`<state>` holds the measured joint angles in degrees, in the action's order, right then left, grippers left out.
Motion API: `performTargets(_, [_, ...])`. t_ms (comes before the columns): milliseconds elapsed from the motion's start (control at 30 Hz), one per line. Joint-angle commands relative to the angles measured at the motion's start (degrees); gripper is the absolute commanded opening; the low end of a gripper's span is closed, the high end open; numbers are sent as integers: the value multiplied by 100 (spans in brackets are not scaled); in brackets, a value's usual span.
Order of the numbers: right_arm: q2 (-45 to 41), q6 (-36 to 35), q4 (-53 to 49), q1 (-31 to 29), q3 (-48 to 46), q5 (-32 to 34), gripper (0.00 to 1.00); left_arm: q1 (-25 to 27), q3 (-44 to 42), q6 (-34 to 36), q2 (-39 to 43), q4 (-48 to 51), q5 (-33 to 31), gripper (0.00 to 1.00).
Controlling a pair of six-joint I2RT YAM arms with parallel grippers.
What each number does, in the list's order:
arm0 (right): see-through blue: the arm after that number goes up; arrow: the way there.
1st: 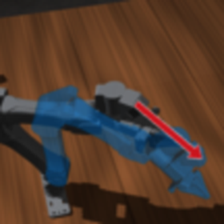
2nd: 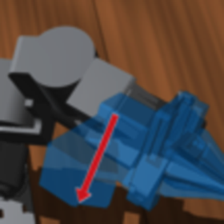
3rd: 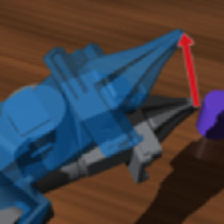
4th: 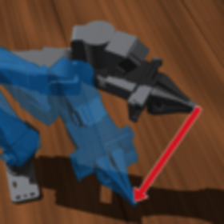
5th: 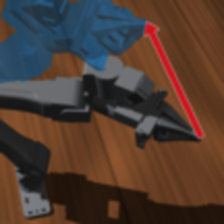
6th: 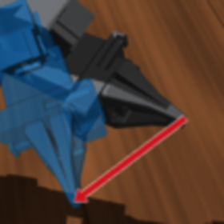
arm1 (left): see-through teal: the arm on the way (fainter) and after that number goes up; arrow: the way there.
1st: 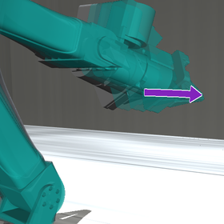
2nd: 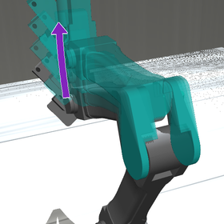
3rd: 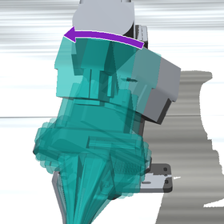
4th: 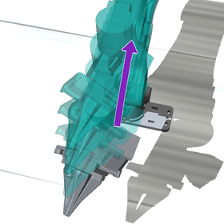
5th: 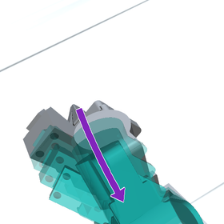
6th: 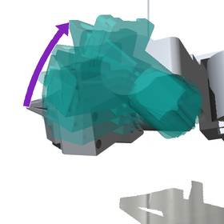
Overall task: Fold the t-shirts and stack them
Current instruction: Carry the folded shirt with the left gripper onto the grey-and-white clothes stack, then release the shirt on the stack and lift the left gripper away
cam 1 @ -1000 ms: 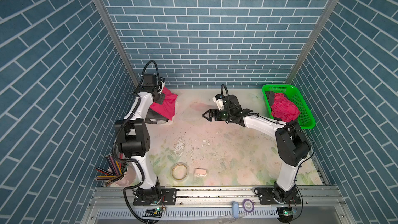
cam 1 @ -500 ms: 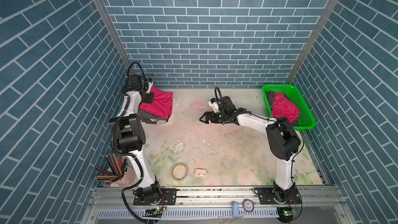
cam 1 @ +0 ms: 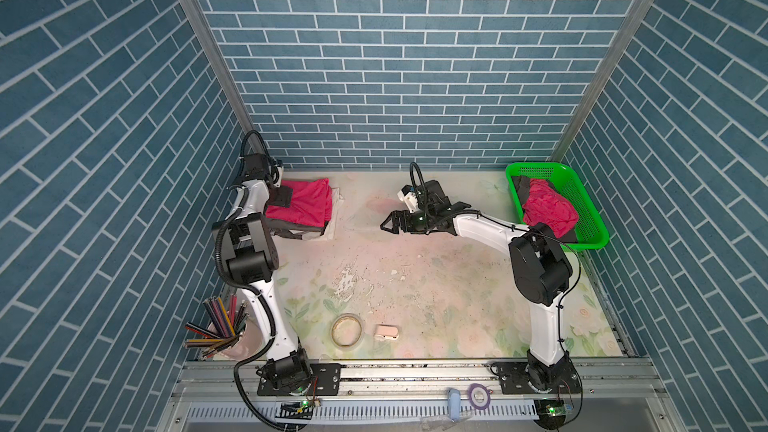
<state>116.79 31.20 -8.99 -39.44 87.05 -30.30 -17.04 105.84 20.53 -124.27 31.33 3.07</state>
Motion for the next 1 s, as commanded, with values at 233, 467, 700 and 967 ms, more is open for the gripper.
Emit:
performTargets(233, [-518, 77, 282, -22, -519, 64, 98, -8, -1195, -1581, 1824, -1605, 1875, 88])
performTargets(467, [-960, 62, 545, 175, -1079, 98, 98, 0, -3435, -3473, 2592, -4362, 3708, 88])
performTargets(700, [-1352, 60, 715, 460, -1588, 78, 98, -23, -3690, -4226, 1689, -5327, 4005, 88])
performTargets(967, [-1451, 204, 987, 481, -2111, -49, 98, -380, -4353, -4830, 1322, -6279, 3943, 88])
